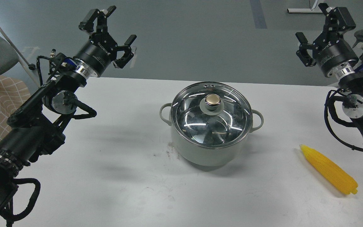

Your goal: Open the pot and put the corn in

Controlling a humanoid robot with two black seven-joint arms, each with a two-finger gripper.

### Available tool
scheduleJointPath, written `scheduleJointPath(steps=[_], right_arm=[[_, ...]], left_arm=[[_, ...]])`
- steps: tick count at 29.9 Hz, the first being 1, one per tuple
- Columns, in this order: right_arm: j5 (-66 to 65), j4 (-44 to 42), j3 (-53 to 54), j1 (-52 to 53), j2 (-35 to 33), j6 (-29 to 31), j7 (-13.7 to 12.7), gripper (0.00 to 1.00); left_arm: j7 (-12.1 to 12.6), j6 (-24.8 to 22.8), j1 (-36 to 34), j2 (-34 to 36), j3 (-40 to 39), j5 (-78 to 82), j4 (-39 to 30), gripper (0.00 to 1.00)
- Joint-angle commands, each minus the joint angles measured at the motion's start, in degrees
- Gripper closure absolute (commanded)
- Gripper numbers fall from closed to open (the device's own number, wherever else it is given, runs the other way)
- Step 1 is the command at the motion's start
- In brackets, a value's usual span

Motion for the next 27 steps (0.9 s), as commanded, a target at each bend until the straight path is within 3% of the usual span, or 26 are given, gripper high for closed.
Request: scheduleJointPath(steps=[1, 8, 10, 13, 27], right_arm=[[-0.4, -1.1, 0.0, -0.3, 0.6, -2.1, 0.0, 0.0], [-0.2, -2.1, 0.1, 0.5, 1.6, -3.3, 0.0, 0.0], [-0.1, -2.9, 0.1, 0.6, 2.7, -2.8, 0.0, 0.0], [-0.1, -2.9, 0.1, 0.5, 4.4, -1.8, 0.0, 0.0], [0.0, -2.1, 0.2, 0.0, 4.2, -1.9, 0.0, 0.0]], left_arm=[[-0.1, 0.8, 0.1, -0.2, -1.0, 0.0, 0.4, 0.02], [-0.3, 4.6, 0.3, -0.4, -0.1, 0.2, 0.4, 0.02], [-2.6, 4.7, 0.9, -0.4, 0.2, 0.6, 0.4, 0.02], [-3.8, 4.9, 1.2, -0.4, 0.2, 0.7, 0.4, 0.02], [-3.8, 5.8, 1.2, 2.9, 0.1, 3.9, -4.6, 0.02]])
